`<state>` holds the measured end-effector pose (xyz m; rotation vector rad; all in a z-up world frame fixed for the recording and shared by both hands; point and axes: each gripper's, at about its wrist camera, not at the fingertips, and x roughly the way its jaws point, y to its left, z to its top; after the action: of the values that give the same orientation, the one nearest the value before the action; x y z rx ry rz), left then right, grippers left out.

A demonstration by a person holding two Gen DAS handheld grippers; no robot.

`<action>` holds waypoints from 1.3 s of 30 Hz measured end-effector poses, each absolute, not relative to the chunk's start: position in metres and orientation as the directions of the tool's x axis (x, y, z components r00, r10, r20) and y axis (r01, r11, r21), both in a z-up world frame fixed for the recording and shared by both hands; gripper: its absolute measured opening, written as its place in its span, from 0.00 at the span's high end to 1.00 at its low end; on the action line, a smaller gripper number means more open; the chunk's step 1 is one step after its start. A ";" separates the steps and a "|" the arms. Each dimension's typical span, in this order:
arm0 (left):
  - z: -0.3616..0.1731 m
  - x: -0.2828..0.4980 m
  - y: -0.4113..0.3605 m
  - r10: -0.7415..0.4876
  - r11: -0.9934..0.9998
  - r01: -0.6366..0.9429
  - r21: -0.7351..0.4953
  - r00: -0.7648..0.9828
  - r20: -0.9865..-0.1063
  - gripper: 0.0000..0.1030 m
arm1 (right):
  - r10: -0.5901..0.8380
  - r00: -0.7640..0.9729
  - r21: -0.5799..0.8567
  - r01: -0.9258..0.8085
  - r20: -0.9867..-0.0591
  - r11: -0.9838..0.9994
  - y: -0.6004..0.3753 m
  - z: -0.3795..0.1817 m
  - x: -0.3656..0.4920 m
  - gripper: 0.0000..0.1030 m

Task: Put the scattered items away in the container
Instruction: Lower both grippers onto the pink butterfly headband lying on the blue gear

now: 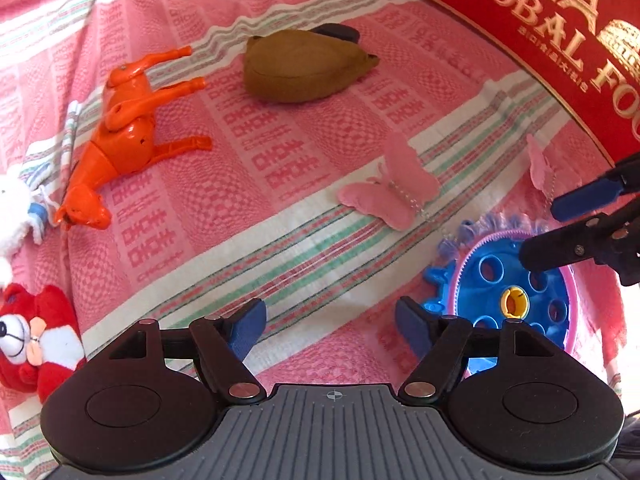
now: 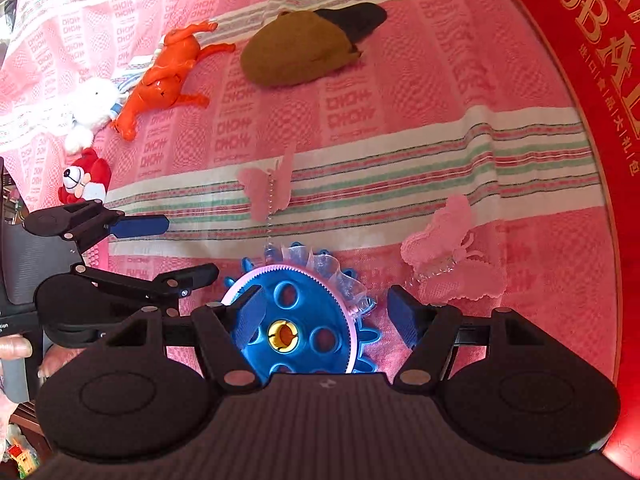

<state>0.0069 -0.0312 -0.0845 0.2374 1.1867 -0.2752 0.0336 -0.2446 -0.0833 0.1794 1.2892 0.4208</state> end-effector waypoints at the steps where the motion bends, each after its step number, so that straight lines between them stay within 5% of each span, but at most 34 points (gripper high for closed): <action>1: -0.082 0.009 -0.027 -0.090 0.949 0.313 0.025 0.348 -0.933 0.20 | 0.399 0.218 0.359 -0.203 -0.891 0.911 -0.246 -0.082 0.033 0.30; 16: -0.065 -0.013 -0.039 -0.244 0.949 0.270 -0.162 0.305 -0.921 0.18 | 0.376 0.230 0.342 -0.171 -0.898 0.924 -0.263 -0.078 0.010 0.30; 28: -0.076 -0.018 -0.057 -0.207 0.953 0.280 -0.119 0.309 -0.928 0.19 | 0.396 0.219 0.369 -0.154 -0.892 0.916 -0.269 -0.085 -0.004 0.42; 34: -0.087 -0.021 -0.059 -0.170 0.964 0.247 -0.096 0.294 -0.941 0.55 | 0.367 0.228 0.329 -0.189 -0.902 0.925 -0.262 -0.089 -0.009 0.45; 36: -0.087 -0.022 -0.059 -0.186 0.964 0.239 -0.118 0.288 -0.939 0.75 | 0.352 0.231 0.308 -0.206 -0.907 0.929 -0.260 -0.090 -0.009 0.47; 39: -0.088 -0.024 -0.060 -0.198 0.962 0.239 -0.132 0.277 -0.940 0.73 | 0.330 0.224 0.288 -0.201 -0.917 0.936 -0.259 -0.094 -0.008 0.47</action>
<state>-0.0240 -0.0605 -0.0882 0.0377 1.2568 -0.2939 -0.0078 -0.2592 -0.0942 0.1168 1.2944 0.3676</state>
